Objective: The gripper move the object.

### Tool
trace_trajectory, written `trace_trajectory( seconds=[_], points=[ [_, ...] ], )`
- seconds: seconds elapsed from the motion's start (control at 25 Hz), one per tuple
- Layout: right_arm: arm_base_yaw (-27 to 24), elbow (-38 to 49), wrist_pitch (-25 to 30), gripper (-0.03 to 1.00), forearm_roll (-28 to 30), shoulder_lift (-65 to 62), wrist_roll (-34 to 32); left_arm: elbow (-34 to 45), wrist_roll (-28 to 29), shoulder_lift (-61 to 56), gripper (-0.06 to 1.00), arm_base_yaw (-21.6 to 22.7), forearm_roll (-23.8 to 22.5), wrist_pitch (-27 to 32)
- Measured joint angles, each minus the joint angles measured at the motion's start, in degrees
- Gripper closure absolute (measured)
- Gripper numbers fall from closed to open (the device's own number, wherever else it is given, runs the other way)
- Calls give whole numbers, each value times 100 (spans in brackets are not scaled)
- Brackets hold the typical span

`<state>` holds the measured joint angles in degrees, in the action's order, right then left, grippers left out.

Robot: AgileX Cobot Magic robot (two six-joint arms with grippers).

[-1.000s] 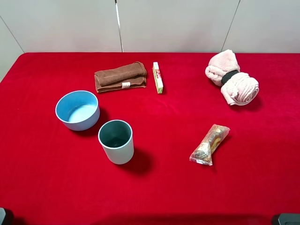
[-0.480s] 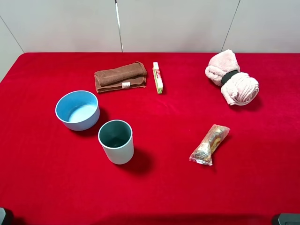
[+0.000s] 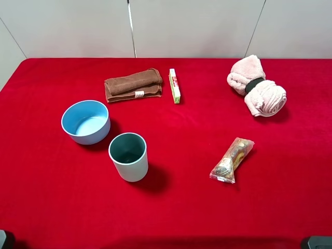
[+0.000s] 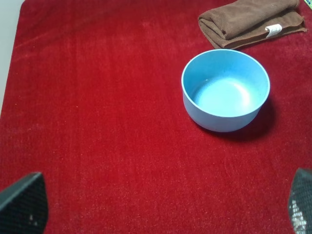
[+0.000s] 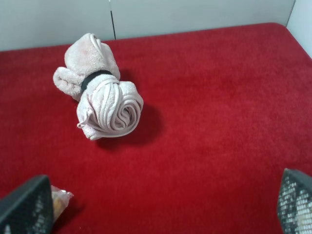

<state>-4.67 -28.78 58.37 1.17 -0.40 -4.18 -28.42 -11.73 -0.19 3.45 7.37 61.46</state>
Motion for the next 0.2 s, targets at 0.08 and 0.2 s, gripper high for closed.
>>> trace_trajectory(
  seconds=[0.08,0.2],
  points=[
    [0,0,0,27,-4,0,0,0,0,0,-4,0,0,0],
    [0,0,0,27,-4,0,0,0,5,0,-4,0,0,0]
  ],
)
